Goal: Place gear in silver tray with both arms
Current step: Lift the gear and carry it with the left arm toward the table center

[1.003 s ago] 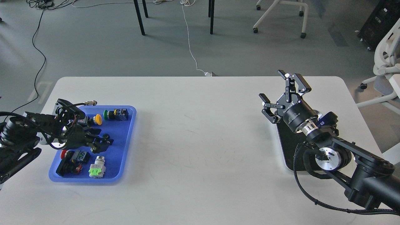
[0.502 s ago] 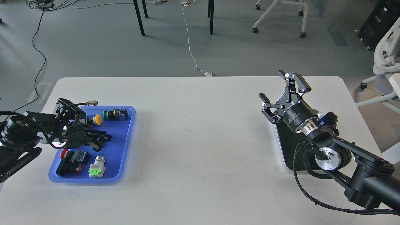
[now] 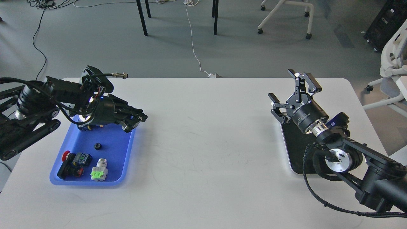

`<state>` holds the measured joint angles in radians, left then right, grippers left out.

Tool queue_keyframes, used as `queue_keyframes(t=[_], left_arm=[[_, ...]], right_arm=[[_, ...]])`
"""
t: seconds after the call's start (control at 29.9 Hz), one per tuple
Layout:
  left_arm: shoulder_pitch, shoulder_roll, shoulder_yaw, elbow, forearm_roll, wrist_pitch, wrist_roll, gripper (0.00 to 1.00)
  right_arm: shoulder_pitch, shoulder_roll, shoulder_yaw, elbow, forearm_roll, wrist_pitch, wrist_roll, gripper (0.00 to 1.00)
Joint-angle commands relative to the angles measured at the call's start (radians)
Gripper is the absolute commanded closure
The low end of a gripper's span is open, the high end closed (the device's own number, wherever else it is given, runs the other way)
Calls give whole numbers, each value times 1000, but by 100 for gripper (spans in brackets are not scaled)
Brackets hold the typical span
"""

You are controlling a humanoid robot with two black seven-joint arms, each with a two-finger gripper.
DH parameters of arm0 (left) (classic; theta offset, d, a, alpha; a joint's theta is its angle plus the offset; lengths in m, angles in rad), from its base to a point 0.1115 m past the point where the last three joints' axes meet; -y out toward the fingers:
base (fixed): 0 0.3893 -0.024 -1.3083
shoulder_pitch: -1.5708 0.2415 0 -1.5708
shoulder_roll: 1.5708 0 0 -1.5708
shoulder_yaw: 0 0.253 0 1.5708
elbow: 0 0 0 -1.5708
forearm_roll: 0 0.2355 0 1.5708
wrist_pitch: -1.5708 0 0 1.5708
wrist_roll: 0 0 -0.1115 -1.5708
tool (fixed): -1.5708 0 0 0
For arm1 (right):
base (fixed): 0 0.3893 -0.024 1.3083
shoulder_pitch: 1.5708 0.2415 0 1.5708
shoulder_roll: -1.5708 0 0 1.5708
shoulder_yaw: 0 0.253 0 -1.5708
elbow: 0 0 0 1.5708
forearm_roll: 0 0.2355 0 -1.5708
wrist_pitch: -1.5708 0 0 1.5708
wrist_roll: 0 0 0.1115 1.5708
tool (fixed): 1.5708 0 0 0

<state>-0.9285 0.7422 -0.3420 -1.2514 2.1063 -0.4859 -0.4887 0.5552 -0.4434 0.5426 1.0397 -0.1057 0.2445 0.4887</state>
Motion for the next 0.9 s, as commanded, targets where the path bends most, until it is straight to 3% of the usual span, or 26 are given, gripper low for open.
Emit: queue_keyframes(t=[0.0, 0.27, 0.47, 0.67, 0.87], left_arm=[[-58, -93, 15, -34, 3, -3, 0, 85], [-162, -400, 190, 75, 75, -3, 0, 84], [-161, -598, 234, 268, 75, -3, 0, 84], [-155, -710, 274, 392, 75, -3, 0, 83], [-142, -742, 304, 466, 75, -3, 0, 82]], right_arm=[[-3, -27, 5, -4, 0, 4, 0, 1], [-34, -74, 23, -29, 11, 10, 0, 1], [-67, -86, 54, -29, 12, 24, 0, 1], [-69, -86, 59, -29, 12, 27, 0, 1], [-70, -86, 60, -29, 12, 27, 0, 1]])
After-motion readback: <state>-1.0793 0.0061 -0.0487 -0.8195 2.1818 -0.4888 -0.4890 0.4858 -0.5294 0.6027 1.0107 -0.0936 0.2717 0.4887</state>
